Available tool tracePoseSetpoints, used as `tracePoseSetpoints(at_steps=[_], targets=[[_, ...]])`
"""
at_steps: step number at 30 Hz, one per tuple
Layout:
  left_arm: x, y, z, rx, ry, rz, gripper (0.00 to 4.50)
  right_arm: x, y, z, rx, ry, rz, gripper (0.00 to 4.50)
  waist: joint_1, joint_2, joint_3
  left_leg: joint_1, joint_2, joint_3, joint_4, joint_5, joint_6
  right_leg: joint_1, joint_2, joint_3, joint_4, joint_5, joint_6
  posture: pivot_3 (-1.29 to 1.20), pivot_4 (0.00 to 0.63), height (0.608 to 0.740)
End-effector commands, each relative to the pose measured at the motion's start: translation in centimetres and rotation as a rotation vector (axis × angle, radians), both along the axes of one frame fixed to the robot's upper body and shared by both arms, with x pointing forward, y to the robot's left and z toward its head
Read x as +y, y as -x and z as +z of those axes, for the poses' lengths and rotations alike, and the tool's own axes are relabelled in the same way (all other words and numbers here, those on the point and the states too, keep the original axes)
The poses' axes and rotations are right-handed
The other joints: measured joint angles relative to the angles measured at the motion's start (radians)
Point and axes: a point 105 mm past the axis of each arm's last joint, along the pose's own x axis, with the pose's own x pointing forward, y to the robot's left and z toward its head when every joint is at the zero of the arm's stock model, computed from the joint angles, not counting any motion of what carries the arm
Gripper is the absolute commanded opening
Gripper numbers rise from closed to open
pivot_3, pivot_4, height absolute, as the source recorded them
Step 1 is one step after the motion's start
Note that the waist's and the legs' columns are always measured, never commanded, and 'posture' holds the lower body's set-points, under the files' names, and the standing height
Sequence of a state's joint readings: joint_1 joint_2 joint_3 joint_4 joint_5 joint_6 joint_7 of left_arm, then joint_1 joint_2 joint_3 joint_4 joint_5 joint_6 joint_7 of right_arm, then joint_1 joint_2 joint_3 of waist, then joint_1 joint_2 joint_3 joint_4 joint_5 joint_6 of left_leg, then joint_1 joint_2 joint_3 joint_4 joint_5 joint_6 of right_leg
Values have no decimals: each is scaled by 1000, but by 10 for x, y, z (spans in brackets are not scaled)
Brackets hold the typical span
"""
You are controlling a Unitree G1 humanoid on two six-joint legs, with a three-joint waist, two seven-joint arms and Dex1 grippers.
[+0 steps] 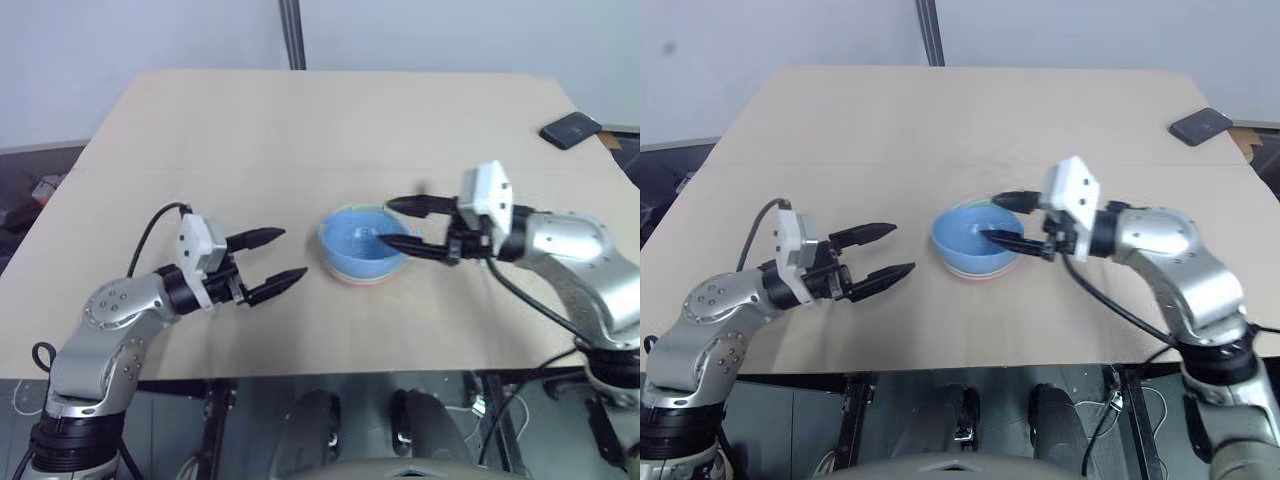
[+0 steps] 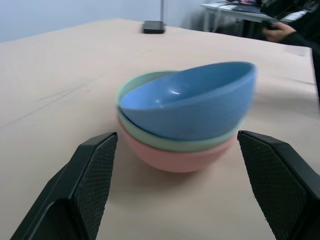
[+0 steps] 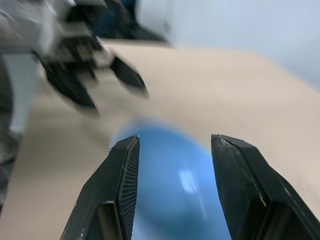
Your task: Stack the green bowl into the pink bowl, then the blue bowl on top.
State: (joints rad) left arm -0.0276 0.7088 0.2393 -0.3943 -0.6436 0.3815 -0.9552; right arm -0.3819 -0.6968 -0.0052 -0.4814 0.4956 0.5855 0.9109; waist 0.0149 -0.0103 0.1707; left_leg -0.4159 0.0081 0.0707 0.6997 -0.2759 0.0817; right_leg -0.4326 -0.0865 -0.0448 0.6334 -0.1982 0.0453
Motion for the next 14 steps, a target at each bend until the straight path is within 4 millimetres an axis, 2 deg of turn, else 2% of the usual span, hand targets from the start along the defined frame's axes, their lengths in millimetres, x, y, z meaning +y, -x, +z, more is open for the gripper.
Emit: tracePoseSetpoints(at_steps=[1, 3, 4, 6, 9, 14], targets=[[0, 15, 7, -10, 13, -28, 4500, -39, 2, -5, 18, 35, -105, 3208, -2, 0, 0, 0, 0, 0, 0, 0, 0, 0, 0, 0, 0, 0, 0, 0, 150, 739], [5, 19, 3, 5, 1, 1, 4500, -64, 3, -15, 42, 53, -187, 4194, -3, 0, 0, 0, 0, 0, 0, 0, 0, 0, 0, 0, 0, 0, 0, 0, 150, 739], [9, 19, 1, -7, -10, 34, 4500, -76, 3, -20, 48, 74, -226, 4475, -3, 0, 0, 0, 0, 0, -1, 0, 0, 0, 0, 1, -1, 0, 0, 0, 150, 739], [16, 20, 2, -29, -16, 109, 4500, -95, 8, -27, 49, 115, -269, 4475, -2, 0, 0, 1, 0, 1, -1, 0, 0, 0, 0, 1, -1, 0, 0, 0, 150, 739], [25, 31, -3, -18, -65, 163, 4500, -116, 15, -29, 71, 106, -314, 4475, -4, 0, 0, 2, 1, 1, -1, 0, 0, 0, 0, 2, 0, 0, 0, 0, 150, 739], [40, 43, -4, 14, -81, 223, 4500, -130, 24, -29, 107, 97, -308, 4475, -1, 0, 0, 1, 1, 1, -1, -2, 3, 0, 0, 2, -1, 0, 0, 0, 150, 739]])
